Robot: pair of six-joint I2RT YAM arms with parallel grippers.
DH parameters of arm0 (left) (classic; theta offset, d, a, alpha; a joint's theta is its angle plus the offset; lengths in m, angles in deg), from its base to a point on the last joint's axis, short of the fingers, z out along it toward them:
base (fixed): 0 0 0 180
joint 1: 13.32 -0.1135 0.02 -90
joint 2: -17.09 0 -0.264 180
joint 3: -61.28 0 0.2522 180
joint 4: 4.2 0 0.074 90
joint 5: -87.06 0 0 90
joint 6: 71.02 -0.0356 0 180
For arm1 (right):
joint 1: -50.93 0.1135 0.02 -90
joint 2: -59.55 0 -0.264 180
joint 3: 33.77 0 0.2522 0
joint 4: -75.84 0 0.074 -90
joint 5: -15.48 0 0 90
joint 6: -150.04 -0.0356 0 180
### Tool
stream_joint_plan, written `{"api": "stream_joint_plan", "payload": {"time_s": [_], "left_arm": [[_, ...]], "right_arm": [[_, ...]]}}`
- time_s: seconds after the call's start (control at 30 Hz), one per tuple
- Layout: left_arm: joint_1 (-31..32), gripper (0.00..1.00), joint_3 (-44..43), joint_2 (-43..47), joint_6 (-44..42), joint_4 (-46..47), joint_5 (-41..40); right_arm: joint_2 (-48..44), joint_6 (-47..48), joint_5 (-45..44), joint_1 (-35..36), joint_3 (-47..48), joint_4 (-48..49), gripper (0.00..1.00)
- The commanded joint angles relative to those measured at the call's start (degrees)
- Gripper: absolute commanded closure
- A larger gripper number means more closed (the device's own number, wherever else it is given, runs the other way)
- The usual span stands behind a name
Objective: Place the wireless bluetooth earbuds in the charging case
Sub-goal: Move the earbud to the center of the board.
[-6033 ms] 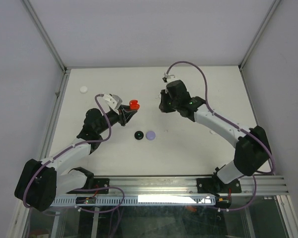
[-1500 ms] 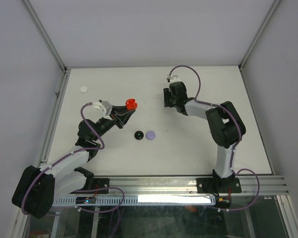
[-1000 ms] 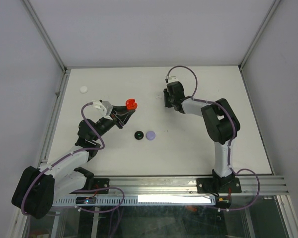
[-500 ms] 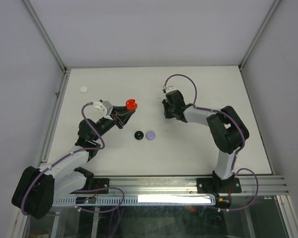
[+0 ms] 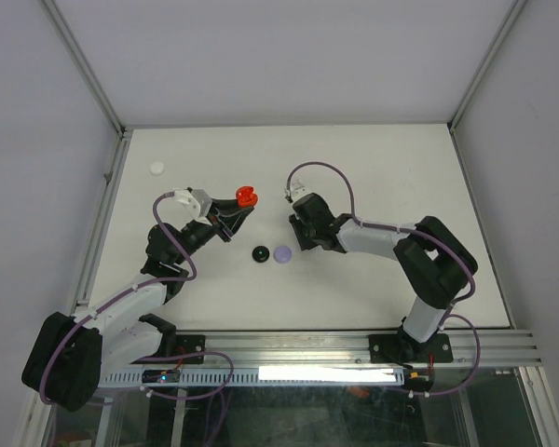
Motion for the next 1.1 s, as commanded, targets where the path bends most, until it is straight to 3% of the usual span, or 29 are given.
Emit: {"api": "stream_joint_plan", "payload": {"time_s": [0.0, 0.57, 1.07], "left_arm": [[-0.6, 1.00, -2.1, 0.7, -0.9, 2.6, 0.3], [-0.6, 1.00, -2.0, 0.5, -1.2, 2.6, 0.2], [-0.6, 1.00, -2.0, 0.6, -1.3, 2.5, 0.1]], "right_arm": [[-2.6, 1.1, -3.5, 0.7, -1.3, -5.2, 0.68], [-3.2, 2.7, -10.3, -1.5, -1.1, -6.0, 0.64], [0.1, 0.9, -6.5, -6.4, 1.6, -2.4, 0.64]]}}
